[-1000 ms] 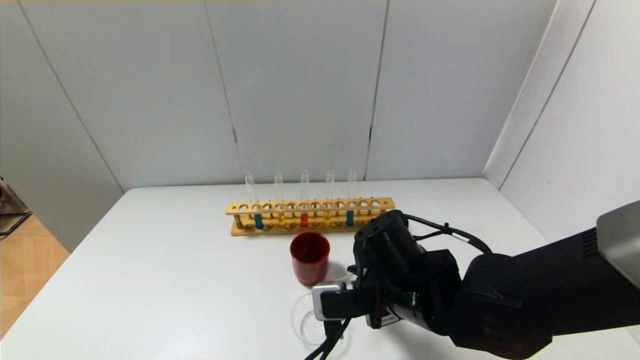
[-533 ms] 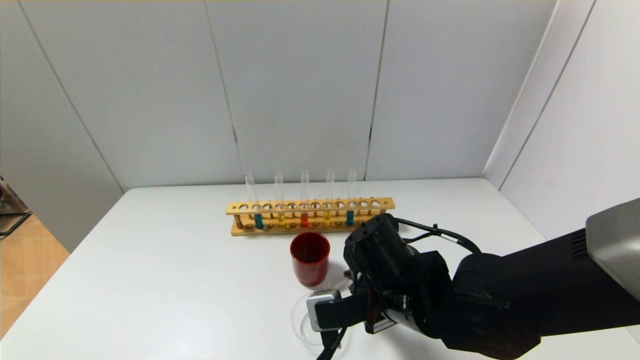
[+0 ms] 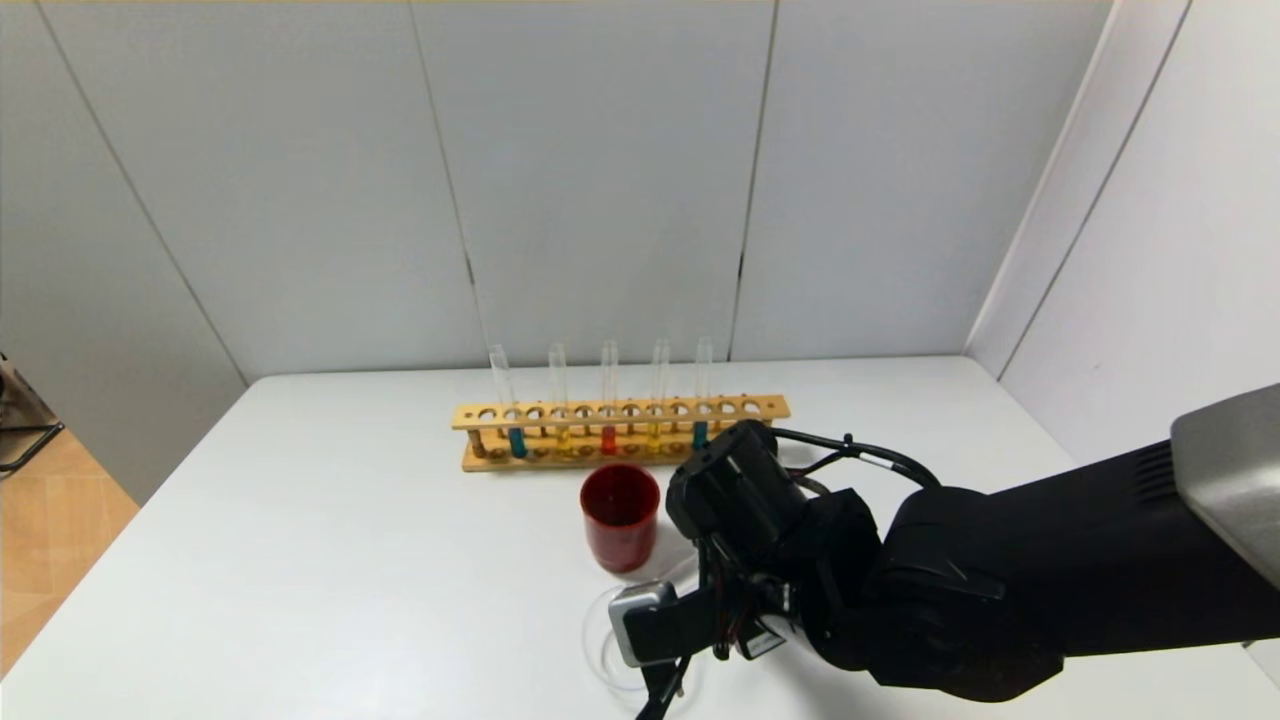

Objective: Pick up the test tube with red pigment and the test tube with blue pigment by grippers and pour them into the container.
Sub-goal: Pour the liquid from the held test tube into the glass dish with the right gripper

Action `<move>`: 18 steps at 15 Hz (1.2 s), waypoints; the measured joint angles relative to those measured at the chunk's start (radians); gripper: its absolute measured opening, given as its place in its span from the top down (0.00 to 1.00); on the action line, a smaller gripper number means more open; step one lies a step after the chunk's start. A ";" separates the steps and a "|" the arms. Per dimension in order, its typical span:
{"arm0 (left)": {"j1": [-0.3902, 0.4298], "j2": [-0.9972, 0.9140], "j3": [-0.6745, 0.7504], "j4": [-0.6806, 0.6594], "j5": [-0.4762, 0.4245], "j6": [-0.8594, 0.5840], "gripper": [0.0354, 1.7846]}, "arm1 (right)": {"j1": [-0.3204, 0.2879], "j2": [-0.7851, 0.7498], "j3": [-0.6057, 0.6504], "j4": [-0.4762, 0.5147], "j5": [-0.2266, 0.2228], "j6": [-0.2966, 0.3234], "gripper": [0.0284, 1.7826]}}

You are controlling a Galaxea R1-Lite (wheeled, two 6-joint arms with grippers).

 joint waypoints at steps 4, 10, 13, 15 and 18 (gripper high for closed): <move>0.000 0.000 0.000 0.000 0.000 0.000 0.02 | 0.007 0.002 -0.036 0.077 -0.022 -0.018 0.82; 0.000 0.000 0.000 0.000 0.000 0.000 0.02 | 0.022 0.001 -0.107 0.211 -0.049 -0.024 0.82; 0.000 0.000 0.000 0.000 0.000 0.000 0.02 | 0.028 0.003 -0.128 0.249 -0.059 -0.032 0.82; 0.000 0.000 0.000 0.000 0.000 0.000 0.02 | 0.029 0.008 -0.155 0.289 -0.079 -0.034 0.82; 0.000 0.000 0.000 0.000 0.000 0.000 0.02 | 0.029 0.021 -0.197 0.331 -0.088 -0.034 0.82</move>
